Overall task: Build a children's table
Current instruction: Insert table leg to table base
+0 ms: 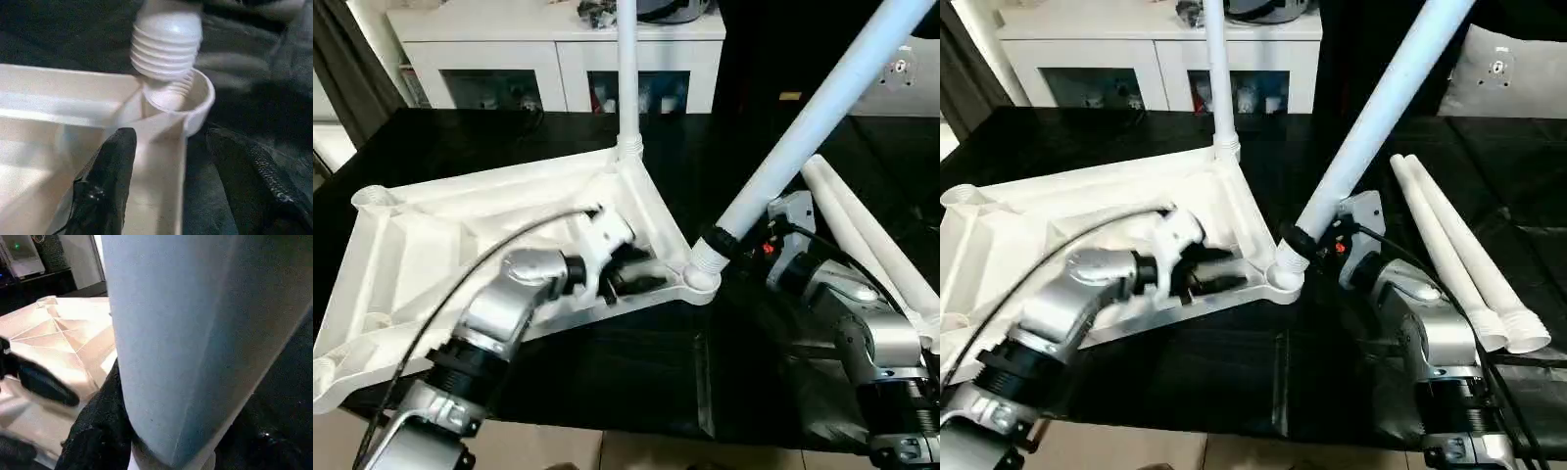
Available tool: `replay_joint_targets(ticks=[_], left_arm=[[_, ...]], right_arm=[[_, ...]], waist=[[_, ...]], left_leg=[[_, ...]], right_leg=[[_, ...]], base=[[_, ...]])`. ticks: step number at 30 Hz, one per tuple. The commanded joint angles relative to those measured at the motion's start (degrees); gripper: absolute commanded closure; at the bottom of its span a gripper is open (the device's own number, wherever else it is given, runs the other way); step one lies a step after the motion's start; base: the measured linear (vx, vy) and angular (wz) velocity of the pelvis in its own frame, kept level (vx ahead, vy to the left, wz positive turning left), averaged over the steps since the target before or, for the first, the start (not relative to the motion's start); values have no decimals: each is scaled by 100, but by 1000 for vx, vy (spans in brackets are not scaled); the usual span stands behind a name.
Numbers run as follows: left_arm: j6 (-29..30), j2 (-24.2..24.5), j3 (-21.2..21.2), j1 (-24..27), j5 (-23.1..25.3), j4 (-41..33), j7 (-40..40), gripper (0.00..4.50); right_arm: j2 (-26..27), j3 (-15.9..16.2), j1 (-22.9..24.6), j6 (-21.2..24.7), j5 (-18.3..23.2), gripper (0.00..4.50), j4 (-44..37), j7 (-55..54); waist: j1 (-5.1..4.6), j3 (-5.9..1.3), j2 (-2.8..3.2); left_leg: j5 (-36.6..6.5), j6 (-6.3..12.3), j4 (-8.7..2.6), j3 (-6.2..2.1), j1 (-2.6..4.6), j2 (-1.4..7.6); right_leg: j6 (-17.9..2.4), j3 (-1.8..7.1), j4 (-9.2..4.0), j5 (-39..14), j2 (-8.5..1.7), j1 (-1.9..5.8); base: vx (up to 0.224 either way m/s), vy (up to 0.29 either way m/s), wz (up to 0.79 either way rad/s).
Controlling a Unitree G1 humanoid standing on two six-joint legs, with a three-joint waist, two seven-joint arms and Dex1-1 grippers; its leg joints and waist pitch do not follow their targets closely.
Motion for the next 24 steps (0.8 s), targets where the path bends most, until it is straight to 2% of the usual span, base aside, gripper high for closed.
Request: replay_joint_targets(ticks=[1,2,3,6,7,13,20,21,24], left_arm=[[44,64,-69,18,105,-12,-10,171],[38,79,-110,27,153,11,-5,171],[10,94,-151,38,204,34,1,200],[-37,137,-242,56,329,117,18,207],[-106,155,-281,56,396,220,41,226],[-203,173,-276,58,450,389,94,278],[-183,226,-286,126,447,349,-7,316],[-161,242,-301,125,452,357,-32,339],[-139,295,-354,113,485,389,-91,356]], right_arm=[[-42,73,-47,72,-45,262,-89,10],[-45,84,-42,80,-42,262,-97,8],[-47,95,-33,85,-43,262,-105,9],[-44,113,-8,104,-64,262,-129,24],[-43,120,2,117,-77,262,-134,35],[-60,181,18,138,-105,262,-133,59],[-99,269,40,230,-110,262,-196,130],[-112,288,29,266,-116,262,-214,154],[-153,342,-13,369,-122,262,-253,221]], waist=[[-9,-357,-99],[-10,-358,-95],[-21,-353,-101],[-45,-357,-95],[-55,-358,-92],[-78,-363,-90],[-85,-349,-98],[-84,-351,-100],[-83,-351,-87]], left_leg=[[-149,644,-412,-101,-7,304],[-143,639,-414,-103,-7,305],[-153,639,-415,-103,-12,302],[-153,633,-413,-108,-15,297],[-158,634,-413,-108,-14,295],[-148,656,-410,-109,-15,297],[-247,628,-418,-104,-11,301],[-247,618,-419,-105,-13,299],[-232,621,-421,-112,-11,302]], right_leg=[[-1280,265,-386,-888,-380,395],[-1278,264,-385,-884,-381,397],[-1267,265,-391,-891,-378,397],[-1236,261,-394,-910,-376,401],[-1245,260,-393,-894,-376,400],[-1313,258,-387,-781,-380,404],[-1289,264,-405,-951,-385,401],[-1276,264,-404,-974,-385,403],[-1272,263,-396,-945,-380,402]], base=[[0,0,0],[0,0,0],[0,0,0],[0,0,0],[0,0,0],[0,0,0],[0,0,0],[0,0,0],[0,0,0]])
